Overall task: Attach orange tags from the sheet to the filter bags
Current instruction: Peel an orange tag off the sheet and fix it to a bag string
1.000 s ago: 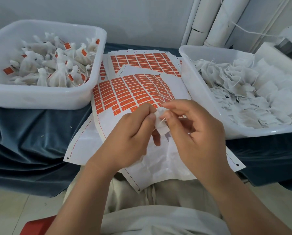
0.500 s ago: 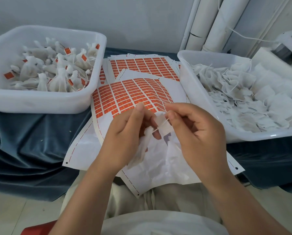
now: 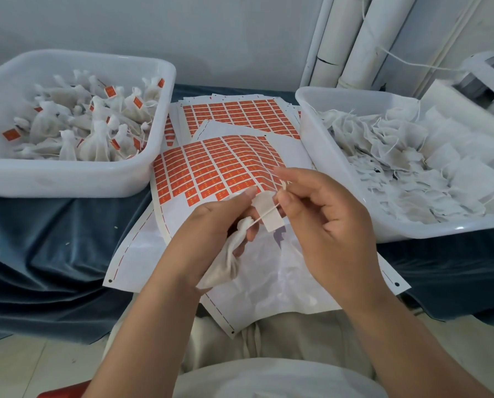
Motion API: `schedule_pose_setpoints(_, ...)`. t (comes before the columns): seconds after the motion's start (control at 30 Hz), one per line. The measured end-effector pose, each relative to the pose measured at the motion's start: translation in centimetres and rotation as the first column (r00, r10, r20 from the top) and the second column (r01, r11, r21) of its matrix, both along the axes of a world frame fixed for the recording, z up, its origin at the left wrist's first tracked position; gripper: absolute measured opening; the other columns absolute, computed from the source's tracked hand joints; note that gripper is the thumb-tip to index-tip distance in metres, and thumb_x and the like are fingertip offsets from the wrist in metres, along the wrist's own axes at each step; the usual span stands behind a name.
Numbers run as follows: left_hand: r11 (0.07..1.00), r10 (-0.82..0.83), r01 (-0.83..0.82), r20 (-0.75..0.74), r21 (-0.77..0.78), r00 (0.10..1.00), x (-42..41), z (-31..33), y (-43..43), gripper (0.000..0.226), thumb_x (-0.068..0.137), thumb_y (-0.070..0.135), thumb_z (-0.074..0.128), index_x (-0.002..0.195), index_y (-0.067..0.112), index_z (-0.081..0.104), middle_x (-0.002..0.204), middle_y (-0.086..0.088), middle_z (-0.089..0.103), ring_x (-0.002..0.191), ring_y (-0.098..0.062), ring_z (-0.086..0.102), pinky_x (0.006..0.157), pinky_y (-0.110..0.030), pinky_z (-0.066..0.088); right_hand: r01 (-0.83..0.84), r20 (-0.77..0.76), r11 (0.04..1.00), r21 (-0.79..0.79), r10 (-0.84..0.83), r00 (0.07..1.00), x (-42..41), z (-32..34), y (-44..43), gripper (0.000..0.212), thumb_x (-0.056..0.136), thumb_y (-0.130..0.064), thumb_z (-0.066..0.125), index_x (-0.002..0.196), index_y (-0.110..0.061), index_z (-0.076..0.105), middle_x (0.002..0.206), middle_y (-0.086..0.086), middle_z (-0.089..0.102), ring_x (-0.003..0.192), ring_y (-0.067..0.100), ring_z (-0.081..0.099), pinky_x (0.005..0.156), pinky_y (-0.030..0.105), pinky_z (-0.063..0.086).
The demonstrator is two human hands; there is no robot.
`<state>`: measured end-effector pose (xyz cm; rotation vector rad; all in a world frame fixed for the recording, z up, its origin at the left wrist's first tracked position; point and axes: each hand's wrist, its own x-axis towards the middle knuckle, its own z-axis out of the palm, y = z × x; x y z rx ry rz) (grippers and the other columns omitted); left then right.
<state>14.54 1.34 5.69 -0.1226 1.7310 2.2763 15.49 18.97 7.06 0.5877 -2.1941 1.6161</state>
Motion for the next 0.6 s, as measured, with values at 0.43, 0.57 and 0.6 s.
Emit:
schedule_pose_setpoints(0.43, 0.986, -0.162, 0.155, -0.122, -0.065, 0.979, -0.06, -0.14, -0.66, 0.031, 0.074, 0.054, 0.081, 0.078, 0.023, 0.083, 0.066, -0.002, 0.057, 0.063, -0.012, 0.047, 0.064, -0.025, 0.040, -0.061, 0.147, 0.996, -0.062, 0.069, 0.987, -0.20, 0.35, 0.27, 0.034, 0.106, -0.020, 0.061, 0.134, -0.039, 0.063, 0.101, -0.008, 0.078, 0.088, 0.019, 0.074, 0.076, 0.017, 0.059)
schedule_pose_setpoints(0.57, 0.978, -0.185, 0.162, -0.183, -0.135, 0.965, -0.09, 0.07, -0.80, 0.019, 0.081, 0.041, 0.082, 0.085, 0.024, 0.086, 0.068, -0.002, 0.066, 0.065, -0.006, 0.059, 0.066, -0.020, 0.047, -0.087, 0.189, 0.994, -0.071, 0.099, 0.977, -0.24, 0.34, 0.12, 0.031, 0.106, -0.020, 0.060, 0.133, -0.034, 0.065, 0.100, -0.007, 0.078, 0.083, 0.032, 0.071, 0.079, 0.037, 0.060)
schedule_pose_setpoints(0.6, 0.978, -0.183, 0.158, -0.198, -0.136, 0.963, -0.06, 0.14, -0.78, 0.014, 0.083, 0.038, 0.082, 0.084, 0.024, 0.086, 0.069, -0.002, 0.068, 0.065, -0.004, 0.061, 0.065, -0.018, 0.049, -0.093, 0.201, 0.993, -0.078, 0.107, 0.974, -0.23, 0.31, 0.14, 0.030, 0.106, -0.021, 0.060, 0.132, -0.035, 0.065, 0.100, -0.006, 0.078, 0.084, 0.035, 0.070, 0.080, 0.041, 0.060)
